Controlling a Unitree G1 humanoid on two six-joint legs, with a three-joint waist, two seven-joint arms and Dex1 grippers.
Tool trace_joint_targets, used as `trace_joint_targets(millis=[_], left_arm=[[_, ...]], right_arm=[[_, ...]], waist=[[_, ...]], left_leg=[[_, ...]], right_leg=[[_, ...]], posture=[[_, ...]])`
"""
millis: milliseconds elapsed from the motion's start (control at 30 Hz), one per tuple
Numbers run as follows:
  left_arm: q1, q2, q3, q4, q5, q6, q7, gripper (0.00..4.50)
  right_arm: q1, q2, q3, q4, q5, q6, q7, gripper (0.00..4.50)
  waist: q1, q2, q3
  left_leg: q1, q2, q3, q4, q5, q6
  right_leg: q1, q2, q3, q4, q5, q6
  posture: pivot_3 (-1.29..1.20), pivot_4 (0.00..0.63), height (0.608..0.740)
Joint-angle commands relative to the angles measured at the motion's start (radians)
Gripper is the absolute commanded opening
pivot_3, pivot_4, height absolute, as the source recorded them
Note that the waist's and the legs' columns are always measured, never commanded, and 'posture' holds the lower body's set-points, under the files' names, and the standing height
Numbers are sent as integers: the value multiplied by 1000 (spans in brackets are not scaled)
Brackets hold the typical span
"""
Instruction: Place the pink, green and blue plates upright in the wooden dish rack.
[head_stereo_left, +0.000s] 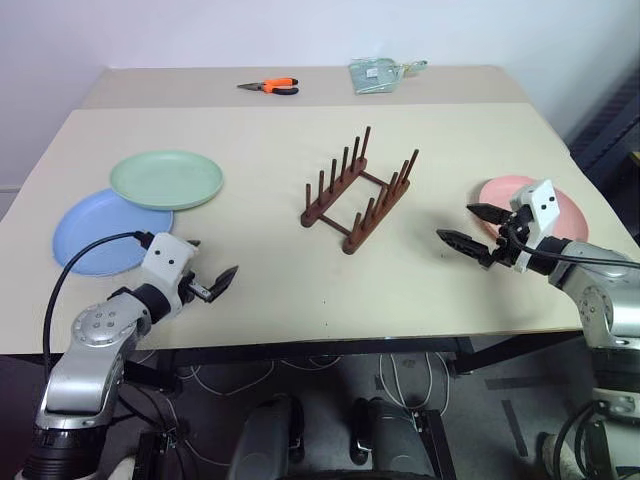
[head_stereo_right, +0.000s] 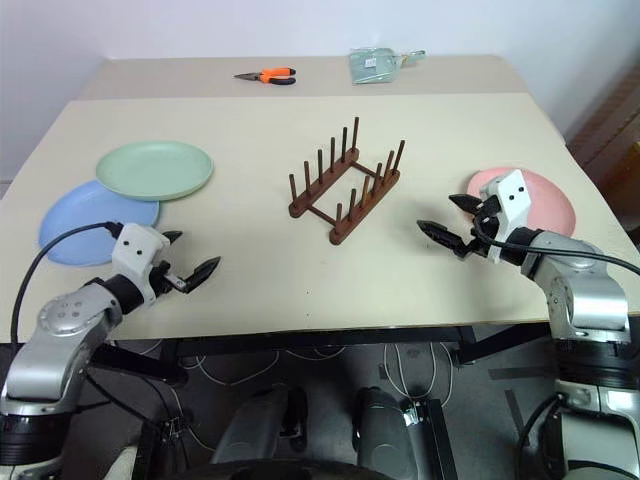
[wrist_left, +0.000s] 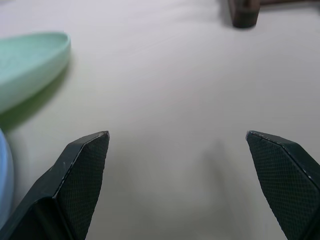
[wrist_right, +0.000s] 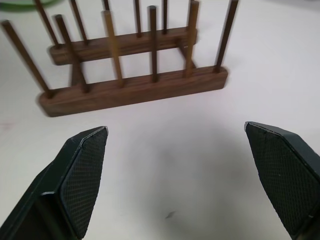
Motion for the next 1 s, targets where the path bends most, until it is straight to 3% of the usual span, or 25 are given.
trace_joint_targets(millis=[33,400,533,767,1000], left_arm=[[-6,11,4,-55,-10,25,4,4500],[-13,-15,-78,-123,-21,92,-1,4500],[-43,-54,-213,-133,34,98,24,4500],[-224,-330,-519,121,233,55,198,4500],[-382,-529,-563,416,298,24,293,4500]], right_arm=[[7,5,-31,-18,13,-9,-18,4482],[13,35,13,-42,-35,-75,-73,4482],[26,18,38,-66,-20,-35,-41,4482],[57,-7,45,-122,-38,-27,-36,4482],[69,-20,40,-152,-62,-33,-69,4482]], waist=[[-1,0,0],[1,0,0],[1,0,0],[3,1,0],[7,1,-1]], left_leg=[[0,0,0,0,0,0],[0,0,0,0,0,0],[0,0,0,0,0,0],[0,-1,0,1,0,1],[2,-1,0,3,-1,3]], right_leg=[[0,0,0,0,0,0],[0,1,0,0,0,0],[0,1,0,0,0,0],[2,1,0,0,0,2],[4,0,0,-1,0,2]], posture=[[0,150,740],[0,150,740],[0,150,740],[0,150,740],[0,150,740]])
